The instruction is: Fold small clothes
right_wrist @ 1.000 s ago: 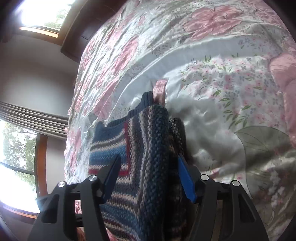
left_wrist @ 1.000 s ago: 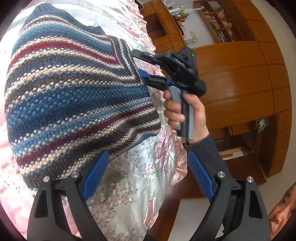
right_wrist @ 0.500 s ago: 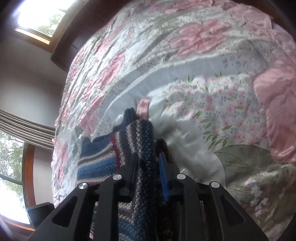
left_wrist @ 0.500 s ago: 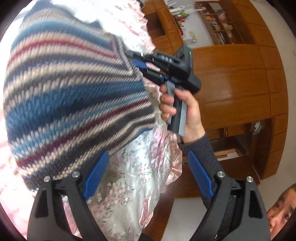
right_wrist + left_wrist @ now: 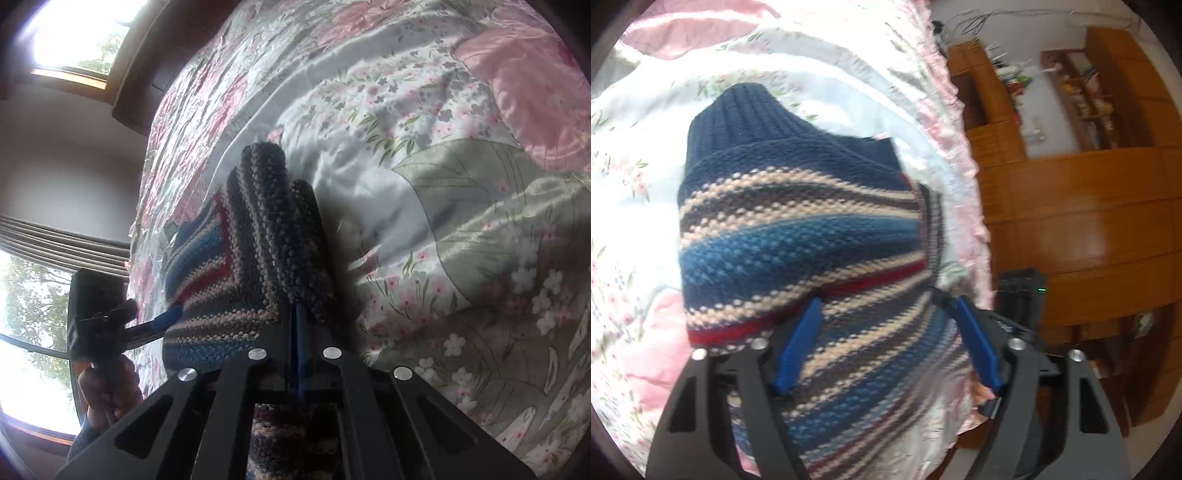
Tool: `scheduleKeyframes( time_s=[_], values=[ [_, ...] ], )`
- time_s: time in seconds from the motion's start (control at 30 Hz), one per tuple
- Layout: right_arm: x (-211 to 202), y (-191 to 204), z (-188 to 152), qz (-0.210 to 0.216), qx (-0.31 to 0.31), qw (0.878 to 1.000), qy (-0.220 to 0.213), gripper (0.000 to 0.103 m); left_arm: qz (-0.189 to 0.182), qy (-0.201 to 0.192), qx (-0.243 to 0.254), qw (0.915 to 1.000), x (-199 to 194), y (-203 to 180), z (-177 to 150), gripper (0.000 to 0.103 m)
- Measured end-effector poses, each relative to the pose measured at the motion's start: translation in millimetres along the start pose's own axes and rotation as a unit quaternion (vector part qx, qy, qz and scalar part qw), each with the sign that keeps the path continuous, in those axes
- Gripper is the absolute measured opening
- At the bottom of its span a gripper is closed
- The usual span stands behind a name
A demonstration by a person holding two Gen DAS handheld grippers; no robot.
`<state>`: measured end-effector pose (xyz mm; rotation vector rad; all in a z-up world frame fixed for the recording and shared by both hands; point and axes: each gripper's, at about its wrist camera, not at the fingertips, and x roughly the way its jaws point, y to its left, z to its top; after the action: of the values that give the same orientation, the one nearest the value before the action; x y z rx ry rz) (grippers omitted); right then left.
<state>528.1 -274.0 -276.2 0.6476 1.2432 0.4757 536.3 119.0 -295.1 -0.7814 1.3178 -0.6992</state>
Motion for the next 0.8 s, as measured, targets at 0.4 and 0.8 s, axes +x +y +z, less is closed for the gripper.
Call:
scheduleKeyframes(
  time_s=[0.4, 0.8],
  values=[
    [-23, -21, -48, 0.065, 0.027, 0.997, -0.009, 0.000, 0.011, -0.007, 0.032, 0.9994, -6, -7, -32, 0.071],
    [-19, -27, -63, 0.056, 0.068, 0.996, 0.004, 0.000, -0.011, 0.016, 0.000, 0.9998, -18, 15, -90, 0.070]
  ],
)
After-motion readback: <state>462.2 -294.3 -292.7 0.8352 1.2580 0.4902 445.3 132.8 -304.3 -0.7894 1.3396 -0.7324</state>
